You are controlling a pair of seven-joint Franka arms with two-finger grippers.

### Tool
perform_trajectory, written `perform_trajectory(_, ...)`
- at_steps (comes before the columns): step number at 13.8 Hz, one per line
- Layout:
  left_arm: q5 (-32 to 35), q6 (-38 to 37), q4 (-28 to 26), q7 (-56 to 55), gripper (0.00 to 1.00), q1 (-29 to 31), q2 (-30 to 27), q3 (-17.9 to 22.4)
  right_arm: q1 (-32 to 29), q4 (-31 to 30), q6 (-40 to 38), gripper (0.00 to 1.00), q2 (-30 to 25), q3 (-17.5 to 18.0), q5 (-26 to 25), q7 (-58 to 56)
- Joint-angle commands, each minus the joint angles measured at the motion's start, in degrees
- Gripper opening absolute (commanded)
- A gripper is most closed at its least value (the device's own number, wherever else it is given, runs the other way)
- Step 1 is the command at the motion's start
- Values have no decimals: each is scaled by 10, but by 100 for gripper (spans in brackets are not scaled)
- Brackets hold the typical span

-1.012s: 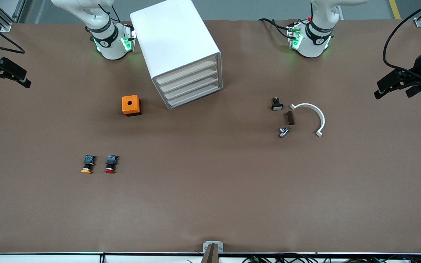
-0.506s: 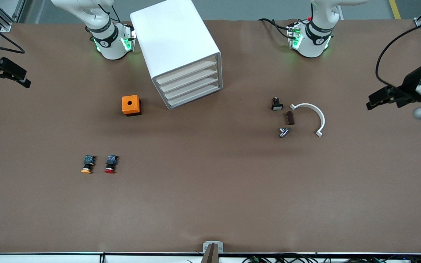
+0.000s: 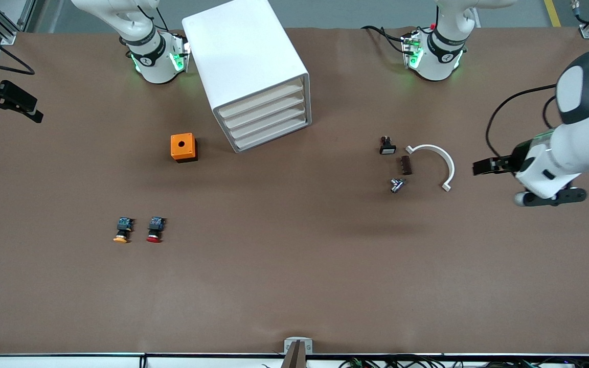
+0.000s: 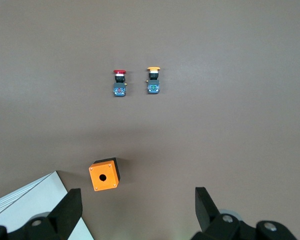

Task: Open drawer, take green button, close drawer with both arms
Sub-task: 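Move the left gripper toward the white drawer cabinet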

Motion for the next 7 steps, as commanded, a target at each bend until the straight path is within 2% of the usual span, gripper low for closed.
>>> perform_trajectory(1, -36, -60, 88, -88, 100, -34, 53, -2, -8, -8, -3, 100, -13, 3, 8, -7)
perform_trajectory(3, -67, -69, 127, -185, 100, -73, 84, -2, -8, -8, -3, 100, -13, 4, 8, -7)
perform_trajectory(5, -103, -69, 140, -272, 100, -103, 115, -3, -8, -8, -3, 100, -13, 3, 8, -7)
perform_trajectory(7, -167, -67, 164, -372, 100, -119, 158, -5, -8, -8, -3, 100, -13, 3, 8, -7)
